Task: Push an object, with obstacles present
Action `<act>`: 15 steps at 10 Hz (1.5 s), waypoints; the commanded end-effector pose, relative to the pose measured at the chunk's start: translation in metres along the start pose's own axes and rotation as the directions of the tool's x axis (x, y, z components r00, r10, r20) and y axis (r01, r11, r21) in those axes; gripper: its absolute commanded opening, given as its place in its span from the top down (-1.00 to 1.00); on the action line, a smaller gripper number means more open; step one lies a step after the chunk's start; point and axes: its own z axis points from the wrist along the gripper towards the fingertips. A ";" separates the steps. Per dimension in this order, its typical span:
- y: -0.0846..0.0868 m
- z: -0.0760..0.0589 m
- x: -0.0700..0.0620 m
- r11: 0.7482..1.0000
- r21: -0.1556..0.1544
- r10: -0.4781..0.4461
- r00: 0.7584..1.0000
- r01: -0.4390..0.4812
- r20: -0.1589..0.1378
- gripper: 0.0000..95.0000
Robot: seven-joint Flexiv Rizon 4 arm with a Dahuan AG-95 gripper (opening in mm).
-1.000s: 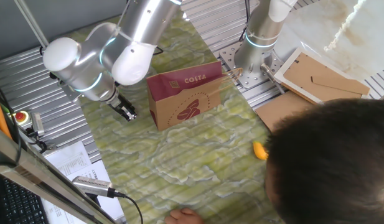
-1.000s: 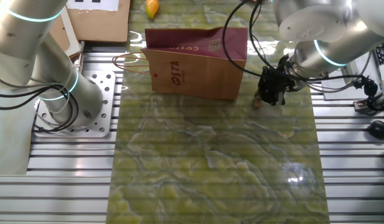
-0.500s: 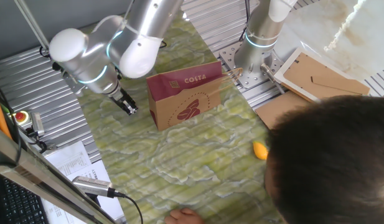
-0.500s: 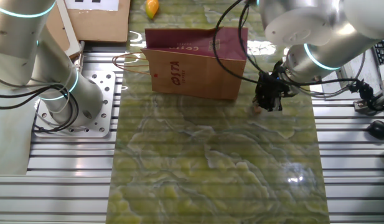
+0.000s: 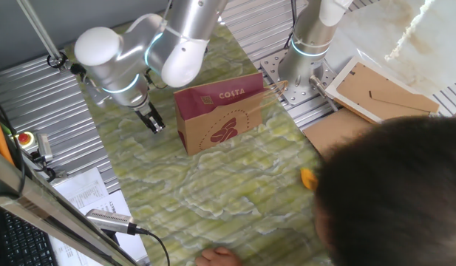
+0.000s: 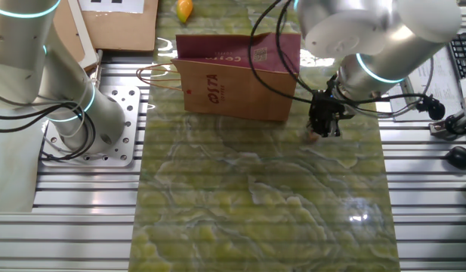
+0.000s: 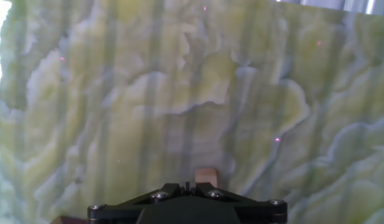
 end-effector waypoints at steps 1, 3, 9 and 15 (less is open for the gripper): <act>-0.008 -0.001 0.005 1.000 0.008 -0.012 1.000 0.011 0.007 1.00; -0.017 0.002 0.007 1.000 0.009 -0.024 1.000 0.024 0.019 1.00; -0.031 0.004 0.014 0.999 0.015 -0.046 0.998 0.045 0.045 1.00; -0.014 -0.027 -0.017 0.995 0.005 -0.100 0.992 0.100 0.075 1.00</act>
